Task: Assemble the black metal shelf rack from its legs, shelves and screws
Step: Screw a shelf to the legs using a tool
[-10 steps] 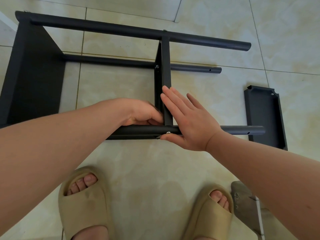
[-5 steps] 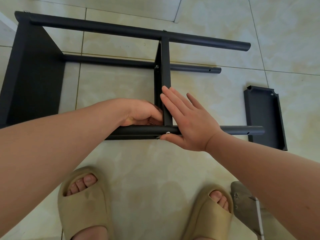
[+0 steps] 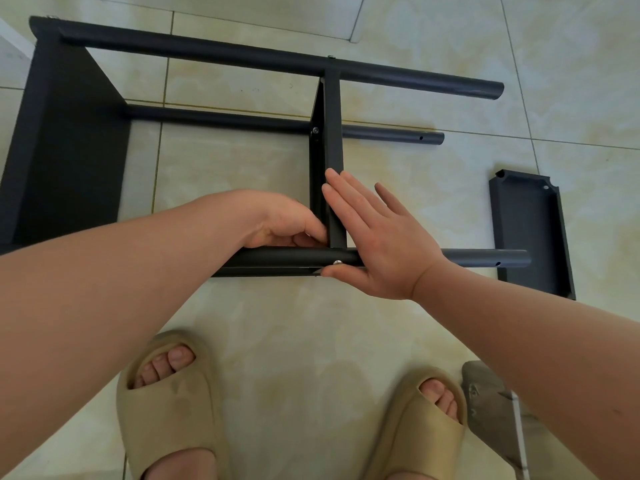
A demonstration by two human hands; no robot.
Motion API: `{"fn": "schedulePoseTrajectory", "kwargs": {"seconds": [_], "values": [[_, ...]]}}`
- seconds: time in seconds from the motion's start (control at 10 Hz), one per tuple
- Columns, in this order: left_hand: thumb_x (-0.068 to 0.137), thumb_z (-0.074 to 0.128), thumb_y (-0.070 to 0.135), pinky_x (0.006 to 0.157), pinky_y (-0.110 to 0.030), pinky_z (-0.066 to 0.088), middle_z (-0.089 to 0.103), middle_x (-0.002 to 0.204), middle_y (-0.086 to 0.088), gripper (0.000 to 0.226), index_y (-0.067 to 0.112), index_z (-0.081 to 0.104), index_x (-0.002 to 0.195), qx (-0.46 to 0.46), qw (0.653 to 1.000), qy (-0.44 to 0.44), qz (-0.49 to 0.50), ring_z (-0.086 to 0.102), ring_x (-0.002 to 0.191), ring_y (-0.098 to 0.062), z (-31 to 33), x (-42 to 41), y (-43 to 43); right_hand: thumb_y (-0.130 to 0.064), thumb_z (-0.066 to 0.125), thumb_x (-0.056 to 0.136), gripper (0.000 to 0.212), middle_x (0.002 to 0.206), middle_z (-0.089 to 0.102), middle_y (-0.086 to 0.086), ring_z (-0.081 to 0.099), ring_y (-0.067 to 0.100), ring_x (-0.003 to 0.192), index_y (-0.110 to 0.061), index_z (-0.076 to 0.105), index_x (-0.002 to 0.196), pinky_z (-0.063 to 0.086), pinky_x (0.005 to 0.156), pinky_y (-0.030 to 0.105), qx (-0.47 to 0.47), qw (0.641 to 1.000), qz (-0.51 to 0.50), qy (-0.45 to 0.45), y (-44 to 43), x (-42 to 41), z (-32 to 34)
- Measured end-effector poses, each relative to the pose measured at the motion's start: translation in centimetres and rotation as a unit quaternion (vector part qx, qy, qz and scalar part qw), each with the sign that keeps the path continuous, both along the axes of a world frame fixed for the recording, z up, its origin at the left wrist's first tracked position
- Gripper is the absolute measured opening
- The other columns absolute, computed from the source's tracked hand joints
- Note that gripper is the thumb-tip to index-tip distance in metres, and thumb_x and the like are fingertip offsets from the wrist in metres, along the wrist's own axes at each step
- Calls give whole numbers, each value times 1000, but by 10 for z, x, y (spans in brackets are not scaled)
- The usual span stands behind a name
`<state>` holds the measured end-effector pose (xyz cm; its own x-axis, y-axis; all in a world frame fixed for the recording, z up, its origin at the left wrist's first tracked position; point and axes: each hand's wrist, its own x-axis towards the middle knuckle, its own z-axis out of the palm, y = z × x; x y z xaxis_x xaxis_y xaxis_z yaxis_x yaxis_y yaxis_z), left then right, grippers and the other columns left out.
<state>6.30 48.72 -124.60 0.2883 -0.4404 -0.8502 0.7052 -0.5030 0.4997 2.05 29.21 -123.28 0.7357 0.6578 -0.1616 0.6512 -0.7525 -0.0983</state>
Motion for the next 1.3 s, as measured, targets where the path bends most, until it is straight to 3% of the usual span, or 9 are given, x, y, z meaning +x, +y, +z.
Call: {"fn": "schedulePoseTrajectory", "kwargs": {"seconds": [0.1, 0.3, 0.4, 0.6, 0.7, 0.8, 1.0, 1.1, 1.3], "values": [[92, 62, 14, 95, -42, 53, 75, 100, -18, 18, 4, 75, 99, -1, 1000, -1, 3, 70, 90, -28, -1, 0, 1, -76, 32, 93, 98, 170, 1, 5, 2, 22, 157, -9, 10, 162, 18, 124, 54, 0, 1000, 1, 0, 0, 0, 0], [92, 59, 2, 93, -42, 56, 74, 96, -20, 17, -1, 71, 104, -15, 1000, -24, 7, 71, 88, -29, -1, 5, -2, -77, 30, 92, 99, 170, 2, 6, 2, 23, 157, -9, 10, 162, 18, 124, 54, 0, 1000, 0, 6, 1, 1, 3], [92, 57, 0, 84, -39, 58, 75, 88, -17, 15, 1, 71, 97, -23, 999, -27, 6, 73, 80, -26, -2, 5, -1, -77, 30, 92, 99, 170, 1, 5, 1, 22, 157, -9, 10, 162, 18, 123, 54, -2, 1000, 0, 8, 1, 1, 3], [92, 57, 0, 93, -43, 56, 74, 96, -19, 15, 3, 71, 97, -33, 999, -23, 18, 71, 89, -29, -2, 4, 0, -76, 31, 92, 99, 170, 3, 6, 3, 23, 157, -9, 12, 162, 19, 123, 54, 3, 1000, 0, 2, 1, 1, 2], [95, 55, 12, 84, -36, 58, 74, 95, -15, 20, 6, 74, 99, -28, 999, 13, 9, 71, 83, -25, -2, 2, 1, -76, 30, 93, 98, 170, 3, 6, 3, 23, 157, -9, 12, 162, 19, 123, 54, 5, 1000, 0, -1, 1, 1, 2], [96, 56, 19, 64, -27, 59, 75, 88, -10, 23, 10, 76, 93, -21, 999, 43, 6, 72, 71, -20, -2, 3, 3, -76, 30, 93, 98, 170, 3, 6, 3, 23, 157, -9, 12, 162, 19, 123, 54, 4, 1000, 1, -3, 2, 2, 2], [96, 56, 13, 74, -31, 59, 75, 84, -11, 19, 6, 73, 94, 3, 1000, 16, -12, 73, 71, -20, 1, 8, -1, -77, 29, 92, 99, 170, 2, 6, 2, 23, 157, -8, 11, 162, 19, 123, 54, -4, 1000, 2, -1, 2, 2, 2], [96, 55, 7, 86, -37, 59, 75, 91, -15, 18, 3, 72, 97, 7, 1000, 11, -13, 74, 79, -23, 3, 11, -3, -77, 29, 92, 99, 170, 3, 6, 3, 23, 157, -8, 11, 162, 19, 123, 54, -2, 1000, 1, -1, 2, 2, 2], [94, 54, 1, 94, -42, 56, 76, 94, -18, 17, 0, 71, 97, -3, 1000, -2, -9, 73, 87, -27, -1, 13, -2, -76, 30, 93, 99, 170, 4, 6, 4, 23, 157, -8, 13, 161, 20, 123, 54, 2, 1000, 1, -6, 2, 2, 1]]}}
